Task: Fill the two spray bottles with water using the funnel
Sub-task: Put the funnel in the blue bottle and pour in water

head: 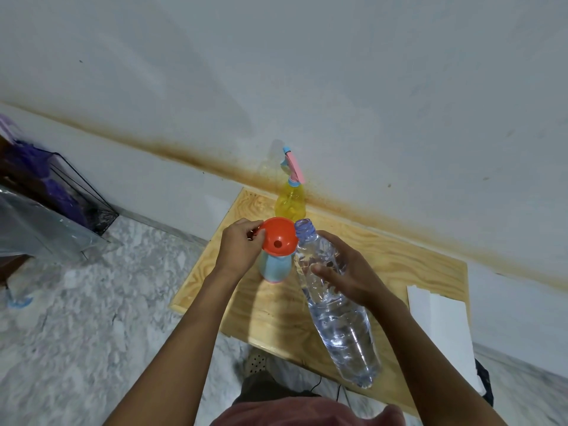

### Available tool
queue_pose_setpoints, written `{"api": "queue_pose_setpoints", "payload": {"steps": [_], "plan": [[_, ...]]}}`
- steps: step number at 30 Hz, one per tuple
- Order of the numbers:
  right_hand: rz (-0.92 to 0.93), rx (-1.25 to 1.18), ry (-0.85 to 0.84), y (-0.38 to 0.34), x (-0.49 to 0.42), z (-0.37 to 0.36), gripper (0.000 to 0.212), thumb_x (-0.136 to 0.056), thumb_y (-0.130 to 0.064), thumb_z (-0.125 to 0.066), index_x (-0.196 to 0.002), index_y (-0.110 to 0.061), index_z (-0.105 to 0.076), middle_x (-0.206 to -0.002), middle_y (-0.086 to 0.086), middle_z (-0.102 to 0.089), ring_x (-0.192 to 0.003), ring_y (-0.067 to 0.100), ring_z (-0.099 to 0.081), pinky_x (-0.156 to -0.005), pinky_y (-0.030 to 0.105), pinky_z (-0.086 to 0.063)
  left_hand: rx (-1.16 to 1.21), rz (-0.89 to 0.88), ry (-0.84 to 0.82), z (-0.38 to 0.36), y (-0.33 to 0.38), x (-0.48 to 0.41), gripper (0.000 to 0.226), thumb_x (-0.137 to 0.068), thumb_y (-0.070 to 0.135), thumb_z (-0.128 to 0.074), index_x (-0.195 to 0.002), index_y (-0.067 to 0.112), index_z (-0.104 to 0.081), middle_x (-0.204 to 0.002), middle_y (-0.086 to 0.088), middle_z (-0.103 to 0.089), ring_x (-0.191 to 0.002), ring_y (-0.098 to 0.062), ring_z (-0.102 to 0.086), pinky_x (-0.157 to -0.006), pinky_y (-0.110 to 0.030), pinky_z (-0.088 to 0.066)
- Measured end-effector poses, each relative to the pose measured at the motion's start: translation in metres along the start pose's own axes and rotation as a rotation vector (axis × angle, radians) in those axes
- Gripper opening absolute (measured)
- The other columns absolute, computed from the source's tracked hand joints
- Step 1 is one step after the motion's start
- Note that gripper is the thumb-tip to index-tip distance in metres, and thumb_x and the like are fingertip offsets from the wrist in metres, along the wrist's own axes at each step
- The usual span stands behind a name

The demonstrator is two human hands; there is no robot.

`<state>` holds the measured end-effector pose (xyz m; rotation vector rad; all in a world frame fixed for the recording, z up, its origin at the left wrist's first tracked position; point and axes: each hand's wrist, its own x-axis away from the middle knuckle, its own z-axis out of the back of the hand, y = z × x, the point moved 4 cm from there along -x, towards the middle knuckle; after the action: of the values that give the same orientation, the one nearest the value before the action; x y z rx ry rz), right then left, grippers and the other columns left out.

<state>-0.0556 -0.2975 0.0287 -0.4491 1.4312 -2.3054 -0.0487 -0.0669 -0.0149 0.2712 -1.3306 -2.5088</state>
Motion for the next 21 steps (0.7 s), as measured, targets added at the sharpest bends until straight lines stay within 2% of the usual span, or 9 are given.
{"api": "queue_pose_setpoints", "payload": {"steps": [3, 5, 8, 14, 18, 21], "plan": [[-0.025, -0.002, -0.017, 0.0069, -0.0030, -0.0009, 0.058, -0.085, -0.042, -0.072, -0.119, -0.075, -0.038, -0.096, 0.005, -0.074, -0.068, 0.027, -0.071, -0.054, 0.021, -0.052, -0.001, 0.001, 0.003, -0.0004, 0.0003, -0.0001, 0.026, -0.091, 0.009, -0.064, -0.116, 0.007, -0.072, -0.094, -0.006, -0.069, -0.082, -0.016, -0.065, -0.082, -0.025, -0.053], [-0.038, -0.008, -0.040, 0.0091, -0.0043, -0.0019, 0.057, -0.084, -0.043, -0.071, -0.123, -0.069, -0.038, -0.088, 0.007, -0.074, -0.060, 0.022, -0.069, -0.055, 0.021, -0.051, 0.003, 0.001, 0.006, -0.0005, 0.0002, 0.0005, 0.026, -0.091, 0.009, -0.064, -0.116, 0.007, -0.072, -0.095, -0.006, -0.069, -0.082, -0.015, -0.064, -0.082, -0.024, -0.052], [-0.045, -0.039, -0.066, 0.0095, -0.0065, -0.0035, 0.057, -0.085, -0.036, -0.072, -0.124, -0.062, -0.040, -0.078, 0.005, -0.070, -0.053, 0.007, -0.063, -0.053, 0.021, -0.050, 0.009, 0.005, 0.010, 0.0001, 0.0002, 0.0000, 0.026, -0.091, 0.008, -0.064, -0.115, 0.007, -0.072, -0.096, -0.006, -0.069, -0.083, -0.016, -0.065, -0.079, -0.020, -0.050], [-0.050, -0.071, -0.090, 0.0078, -0.0092, -0.0042, 0.056, -0.084, -0.036, -0.072, -0.123, -0.061, -0.040, -0.077, -0.003, -0.069, -0.055, 0.006, -0.064, -0.053, 0.022, -0.051, 0.013, 0.002, 0.025, 0.0018, 0.0033, -0.0030, 0.024, -0.091, 0.008, -0.065, -0.114, 0.005, -0.073, -0.097, -0.005, -0.069, -0.082, -0.014, -0.064, -0.072, -0.004, -0.043], [-0.063, -0.076, -0.108, 0.0069, -0.0084, -0.0046, 0.058, -0.081, -0.043, -0.071, -0.126, -0.059, -0.039, -0.076, -0.002, -0.069, -0.054, 0.006, -0.064, -0.053, 0.022, -0.051, 0.012, -0.002, 0.032, 0.0033, 0.0042, -0.0029, 0.025, -0.092, 0.008, -0.065, -0.115, 0.005, -0.072, -0.096, -0.005, -0.069, -0.082, -0.014, -0.064, -0.072, -0.004, -0.043], [-0.078, -0.070, -0.127, 0.0100, -0.0064, -0.0039, 0.055, -0.084, -0.036, -0.070, -0.127, -0.054, -0.040, -0.071, -0.010, -0.069, -0.054, 0.001, -0.064, -0.052, 0.020, -0.051, -0.003, 0.009, 0.022, -0.0008, 0.0014, -0.0021, 0.025, -0.092, 0.009, -0.065, -0.116, 0.006, -0.072, -0.096, -0.002, -0.068, -0.081, -0.012, -0.063, -0.071, -0.004, -0.042]]}}
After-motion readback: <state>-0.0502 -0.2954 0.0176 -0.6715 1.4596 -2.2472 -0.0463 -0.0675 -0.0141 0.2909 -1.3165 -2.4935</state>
